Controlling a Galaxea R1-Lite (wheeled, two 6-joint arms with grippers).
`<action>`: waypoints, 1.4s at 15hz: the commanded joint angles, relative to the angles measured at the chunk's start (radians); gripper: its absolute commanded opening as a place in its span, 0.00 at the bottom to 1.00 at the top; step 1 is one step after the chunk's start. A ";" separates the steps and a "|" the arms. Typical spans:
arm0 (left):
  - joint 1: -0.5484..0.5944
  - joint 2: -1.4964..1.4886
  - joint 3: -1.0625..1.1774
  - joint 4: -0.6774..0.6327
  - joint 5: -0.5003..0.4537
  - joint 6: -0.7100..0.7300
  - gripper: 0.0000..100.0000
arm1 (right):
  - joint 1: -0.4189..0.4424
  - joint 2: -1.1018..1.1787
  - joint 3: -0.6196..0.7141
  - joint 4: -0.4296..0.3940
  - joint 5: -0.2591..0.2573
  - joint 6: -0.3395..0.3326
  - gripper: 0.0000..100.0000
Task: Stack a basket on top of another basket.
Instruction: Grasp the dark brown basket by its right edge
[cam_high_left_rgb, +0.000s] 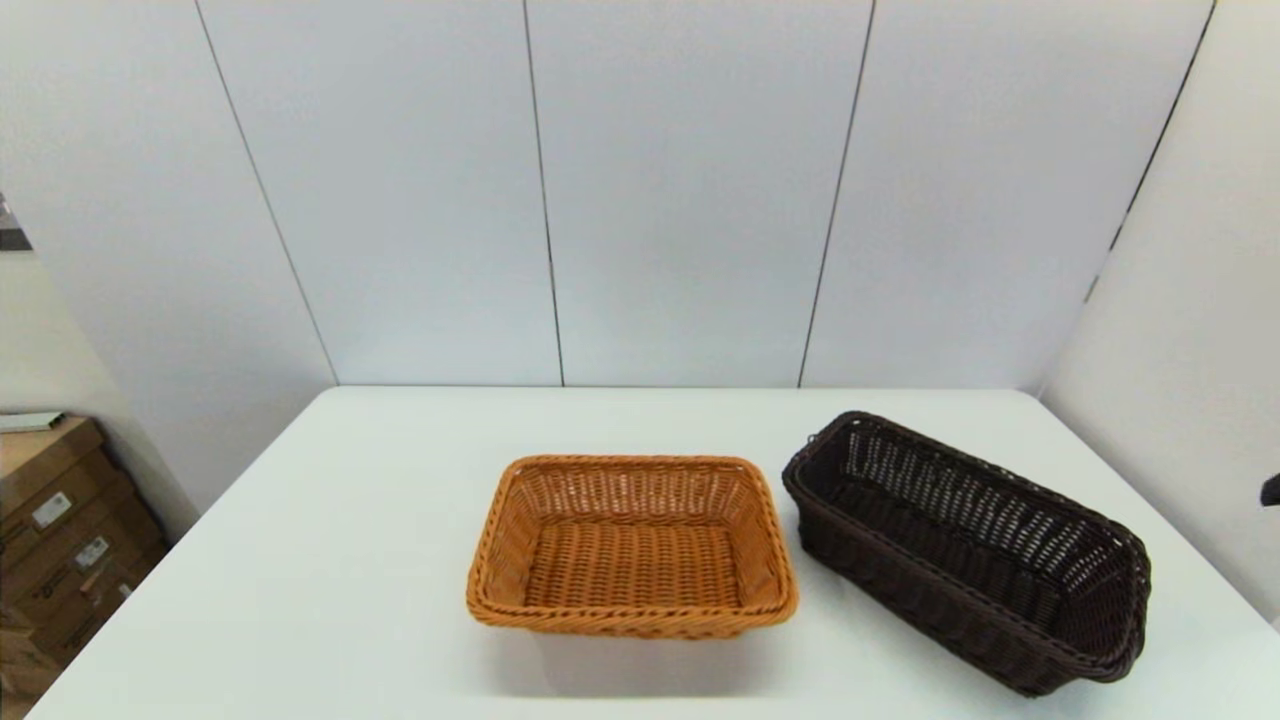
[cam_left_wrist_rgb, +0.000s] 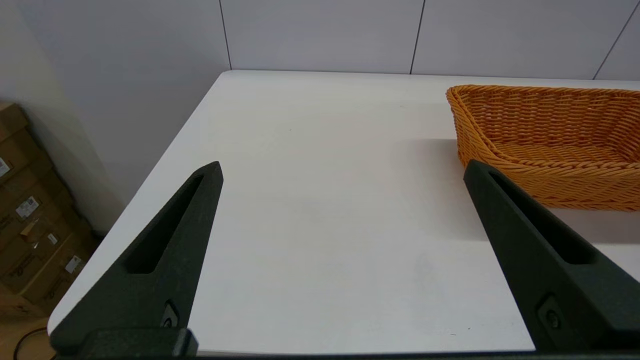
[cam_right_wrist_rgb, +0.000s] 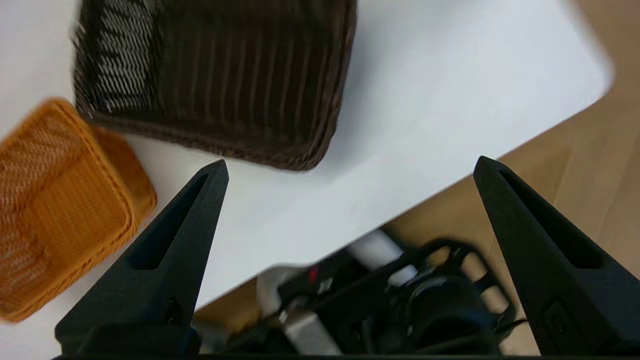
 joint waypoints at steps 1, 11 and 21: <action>0.000 0.000 0.000 0.000 0.001 -0.001 1.00 | -0.005 0.206 0.023 -0.043 0.062 0.094 1.00; 0.000 0.000 0.000 0.000 0.001 -0.001 1.00 | -0.113 0.451 0.252 -0.376 0.094 0.113 1.00; 0.000 0.000 0.000 0.000 0.001 -0.001 1.00 | -0.137 0.576 0.414 -0.540 0.271 0.047 1.00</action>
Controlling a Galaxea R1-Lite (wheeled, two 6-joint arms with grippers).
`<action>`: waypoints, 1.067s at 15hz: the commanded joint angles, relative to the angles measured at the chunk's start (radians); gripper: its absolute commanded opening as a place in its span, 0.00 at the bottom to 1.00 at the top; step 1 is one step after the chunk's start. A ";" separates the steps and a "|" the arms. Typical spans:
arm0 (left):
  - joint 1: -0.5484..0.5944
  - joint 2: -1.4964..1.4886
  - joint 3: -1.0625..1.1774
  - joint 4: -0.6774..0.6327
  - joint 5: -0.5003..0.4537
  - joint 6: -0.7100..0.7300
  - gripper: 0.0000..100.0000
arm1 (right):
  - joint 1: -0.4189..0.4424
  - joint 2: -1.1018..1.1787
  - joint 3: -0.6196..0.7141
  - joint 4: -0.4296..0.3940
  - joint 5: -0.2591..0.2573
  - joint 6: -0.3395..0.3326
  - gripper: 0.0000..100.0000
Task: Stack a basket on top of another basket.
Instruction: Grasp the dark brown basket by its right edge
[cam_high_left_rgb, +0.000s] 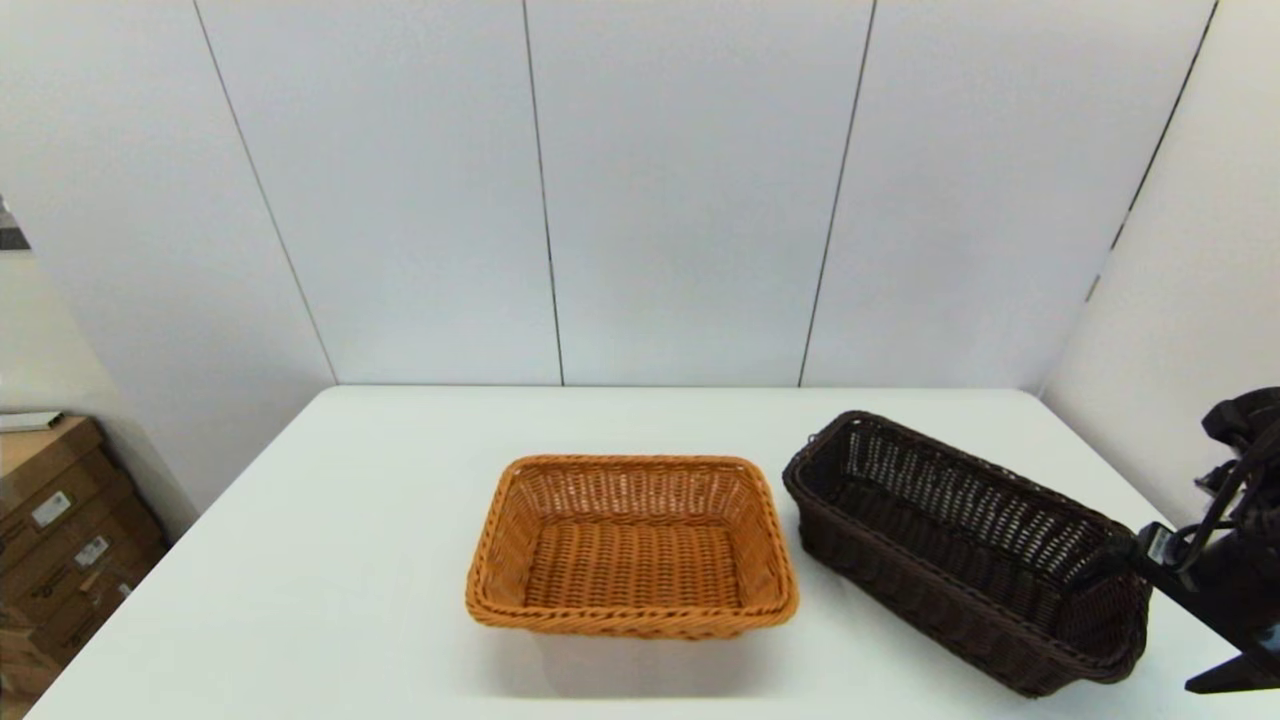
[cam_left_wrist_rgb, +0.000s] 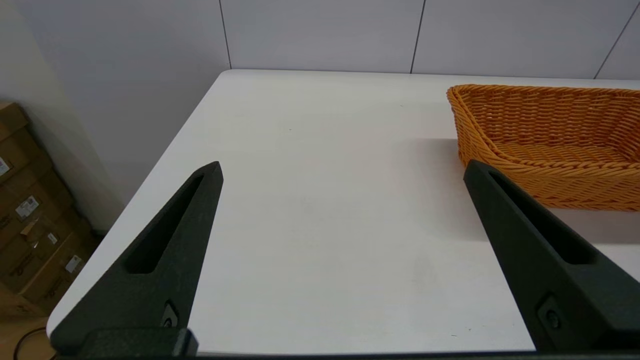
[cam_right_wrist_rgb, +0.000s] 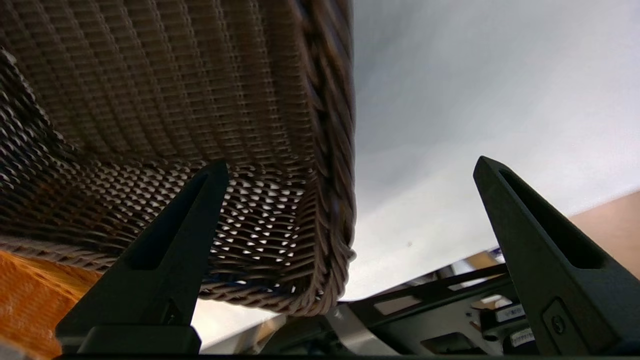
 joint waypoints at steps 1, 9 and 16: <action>0.000 0.000 0.000 0.000 0.000 -0.001 1.00 | 0.002 0.089 0.047 -0.076 0.020 -0.033 1.00; 0.000 0.000 0.000 0.000 0.000 -0.001 1.00 | 0.004 0.132 0.036 -0.136 0.024 -0.050 1.00; 0.000 0.000 0.000 0.000 0.000 -0.001 1.00 | 0.002 0.127 0.027 -0.134 0.047 -0.061 0.00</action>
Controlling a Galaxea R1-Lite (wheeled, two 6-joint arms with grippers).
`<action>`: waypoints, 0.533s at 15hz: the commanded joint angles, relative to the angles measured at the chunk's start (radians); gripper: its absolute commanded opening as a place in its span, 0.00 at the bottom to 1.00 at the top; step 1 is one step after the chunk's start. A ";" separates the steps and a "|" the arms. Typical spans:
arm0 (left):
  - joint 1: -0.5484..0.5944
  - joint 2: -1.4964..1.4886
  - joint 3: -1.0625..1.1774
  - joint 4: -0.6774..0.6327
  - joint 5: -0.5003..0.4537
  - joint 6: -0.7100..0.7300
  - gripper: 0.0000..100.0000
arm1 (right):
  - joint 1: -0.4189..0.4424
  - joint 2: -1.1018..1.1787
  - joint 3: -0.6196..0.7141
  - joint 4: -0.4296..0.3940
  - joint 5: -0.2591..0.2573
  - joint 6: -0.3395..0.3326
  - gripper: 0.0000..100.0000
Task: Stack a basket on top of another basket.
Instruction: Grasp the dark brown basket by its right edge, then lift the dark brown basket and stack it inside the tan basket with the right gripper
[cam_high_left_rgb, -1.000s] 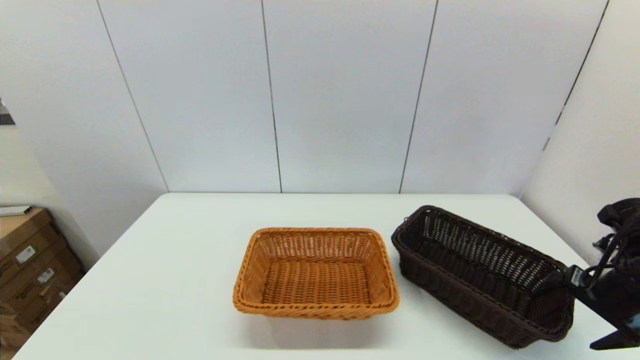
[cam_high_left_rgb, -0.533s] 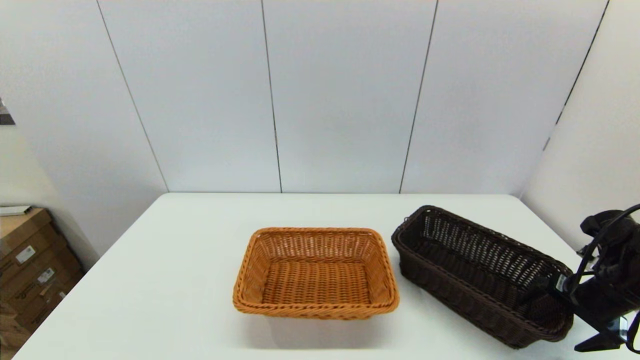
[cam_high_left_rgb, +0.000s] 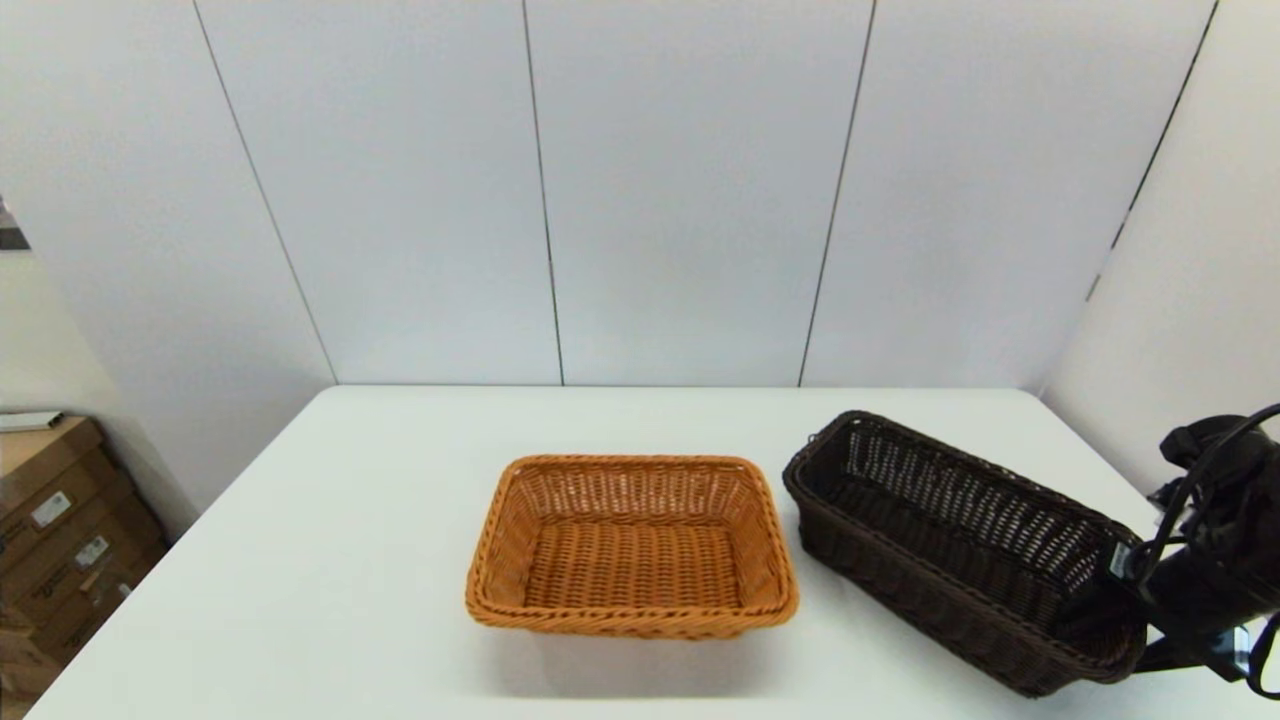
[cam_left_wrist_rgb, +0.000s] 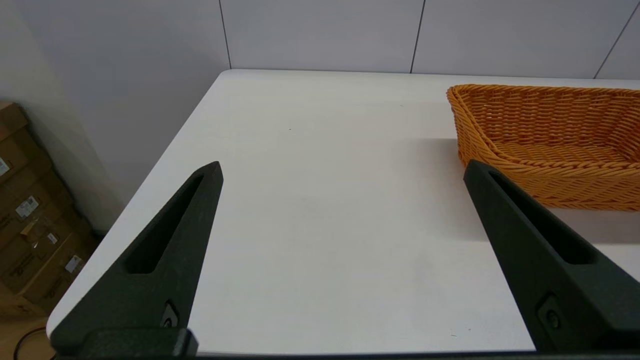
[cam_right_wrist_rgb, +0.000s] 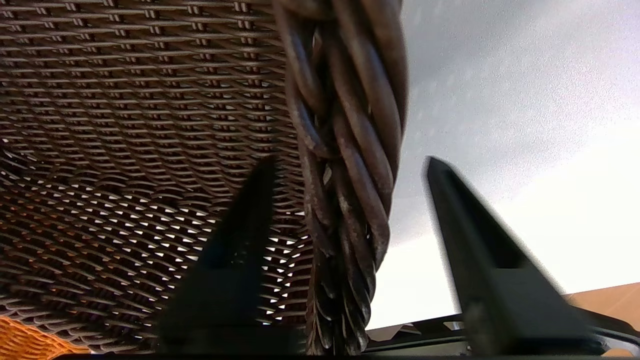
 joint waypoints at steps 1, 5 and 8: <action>0.000 0.000 0.000 0.000 0.000 -0.001 1.00 | 0.000 -0.006 -0.008 0.005 0.008 0.006 0.00; 0.000 0.000 0.000 0.000 0.000 -0.001 1.00 | -0.001 -0.028 -0.017 0.012 0.008 0.013 0.00; 0.000 0.000 0.000 0.000 0.000 -0.001 1.00 | -0.041 -0.104 -0.077 0.042 0.012 0.030 0.00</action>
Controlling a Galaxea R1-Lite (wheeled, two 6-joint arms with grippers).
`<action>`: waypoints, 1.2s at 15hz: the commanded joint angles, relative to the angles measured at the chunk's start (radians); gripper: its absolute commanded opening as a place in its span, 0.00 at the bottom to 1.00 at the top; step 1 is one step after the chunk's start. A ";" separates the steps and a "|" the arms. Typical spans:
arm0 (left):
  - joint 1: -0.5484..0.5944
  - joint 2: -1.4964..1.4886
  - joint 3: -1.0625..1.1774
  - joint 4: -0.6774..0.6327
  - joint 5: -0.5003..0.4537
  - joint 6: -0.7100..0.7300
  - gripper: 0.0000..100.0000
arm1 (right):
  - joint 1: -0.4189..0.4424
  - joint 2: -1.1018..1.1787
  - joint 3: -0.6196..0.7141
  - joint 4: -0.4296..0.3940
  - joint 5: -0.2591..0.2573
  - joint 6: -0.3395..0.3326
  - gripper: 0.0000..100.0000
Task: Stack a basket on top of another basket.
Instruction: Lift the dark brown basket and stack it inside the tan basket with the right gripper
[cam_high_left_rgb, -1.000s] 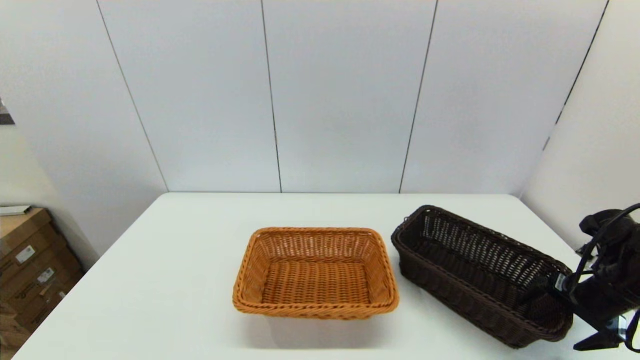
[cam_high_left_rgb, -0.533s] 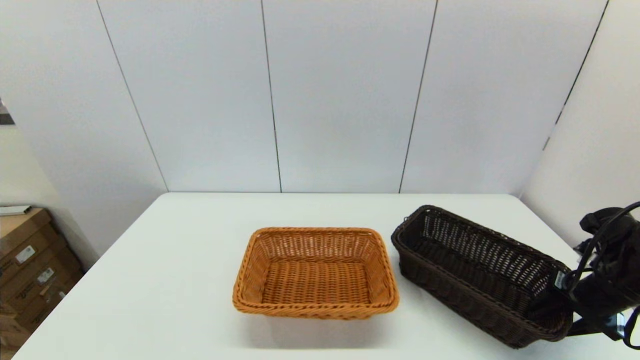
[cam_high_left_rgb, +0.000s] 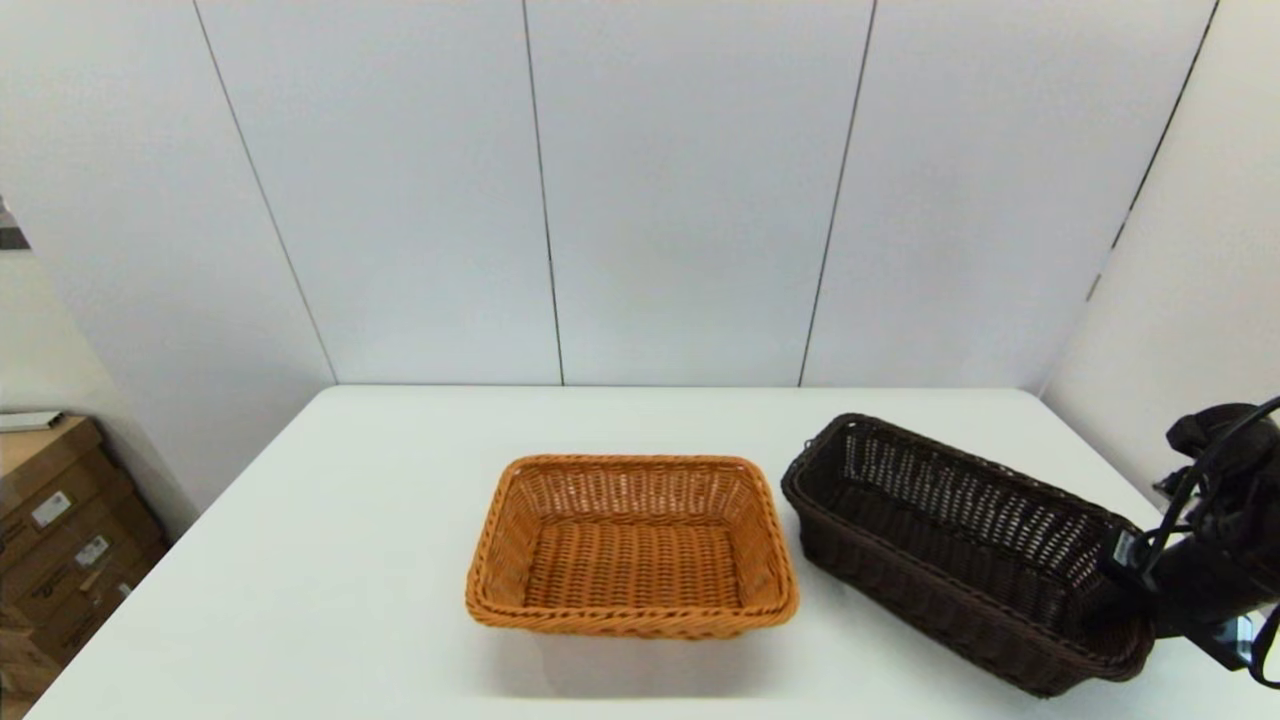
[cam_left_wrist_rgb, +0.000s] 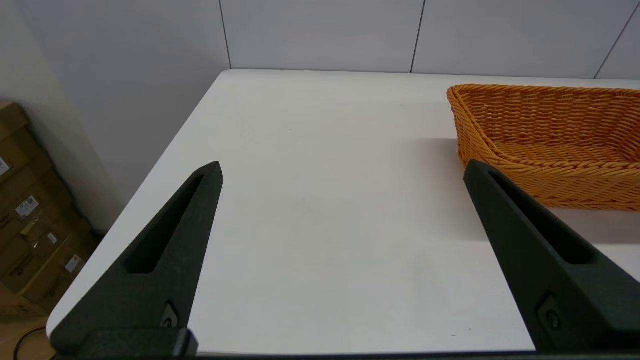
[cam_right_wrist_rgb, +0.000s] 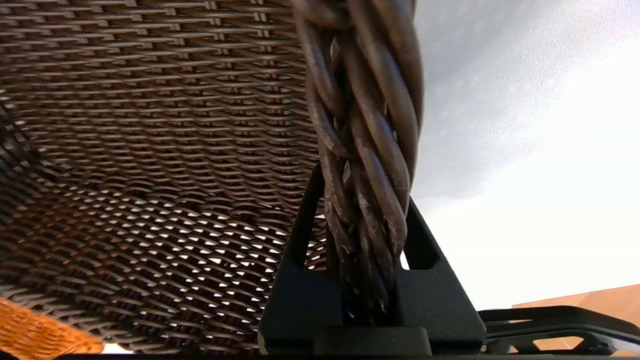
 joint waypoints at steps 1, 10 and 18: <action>0.000 0.000 0.000 0.000 0.000 -0.001 1.00 | -0.053 -0.117 -0.115 0.093 0.008 0.012 0.00; 0.000 0.000 0.000 0.000 0.000 -0.001 1.00 | -0.069 -0.328 -0.745 0.763 0.209 -0.149 0.00; 0.000 0.000 0.000 0.000 0.000 -0.001 1.00 | 0.371 -0.342 -0.781 0.820 0.152 -0.103 0.00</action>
